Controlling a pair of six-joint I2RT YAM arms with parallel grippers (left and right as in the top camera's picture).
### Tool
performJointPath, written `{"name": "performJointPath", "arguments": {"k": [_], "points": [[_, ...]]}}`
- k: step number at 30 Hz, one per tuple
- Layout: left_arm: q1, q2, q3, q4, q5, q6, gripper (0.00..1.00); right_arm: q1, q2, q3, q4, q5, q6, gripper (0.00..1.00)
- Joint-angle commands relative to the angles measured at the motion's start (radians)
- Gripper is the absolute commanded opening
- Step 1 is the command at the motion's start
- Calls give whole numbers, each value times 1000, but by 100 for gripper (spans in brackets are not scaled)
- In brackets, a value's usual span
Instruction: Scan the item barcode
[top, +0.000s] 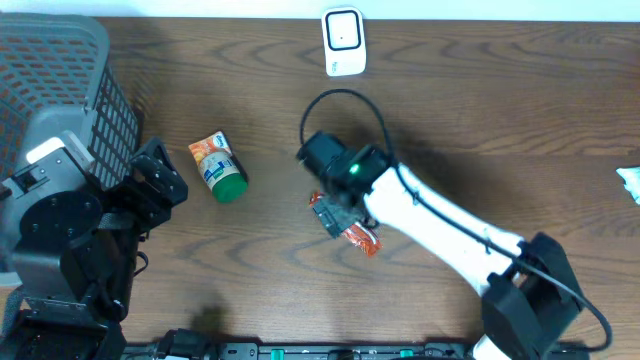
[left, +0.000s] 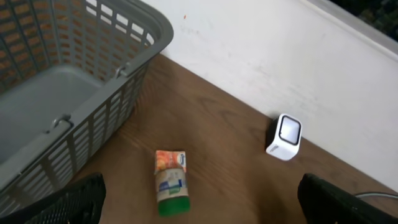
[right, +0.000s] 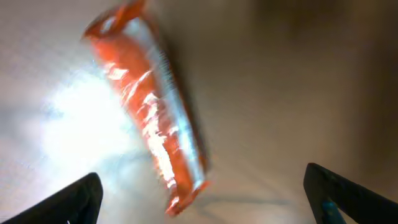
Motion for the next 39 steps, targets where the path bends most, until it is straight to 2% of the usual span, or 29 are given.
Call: {"name": "performJointPath", "arguments": {"k": [1,3,5,6,7,8,9,12,20,25,31,39], "points": [[4,1,10,-21,2,7,99,-64,47,-6,-36,-423,-114,99],[4,1,9,-32,2,6,99,-101,48,-6,-58,-485,-114,98],[4,2,8,-36,2,6,99,-143,48,-6,-62,-508,-114,88],[4,3,7,-37,2,6,99,-163,48,-6,-53,-507,-114,74],[4,4,7,-40,2,6,99,-179,49,-6,-39,-505,-114,56],[4,4,7,-45,2,6,99,-194,50,-7,-22,-503,-114,31],[4,4,6,-48,2,6,99,-209,50,-7,-1,-503,-114,21],[4,4,6,-61,2,6,99,-246,59,-7,69,-478,-113,1],[4,4,5,-81,2,3,99,-242,206,-7,177,-415,-81,1],[4,4,5,-81,3,2,99,-221,266,-7,155,-438,-80,1],[4,4,5,-82,2,2,99,-131,254,-7,69,-440,-95,1],[4,4,-2,-82,2,3,99,-9,181,-7,39,-439,-122,1]]}}
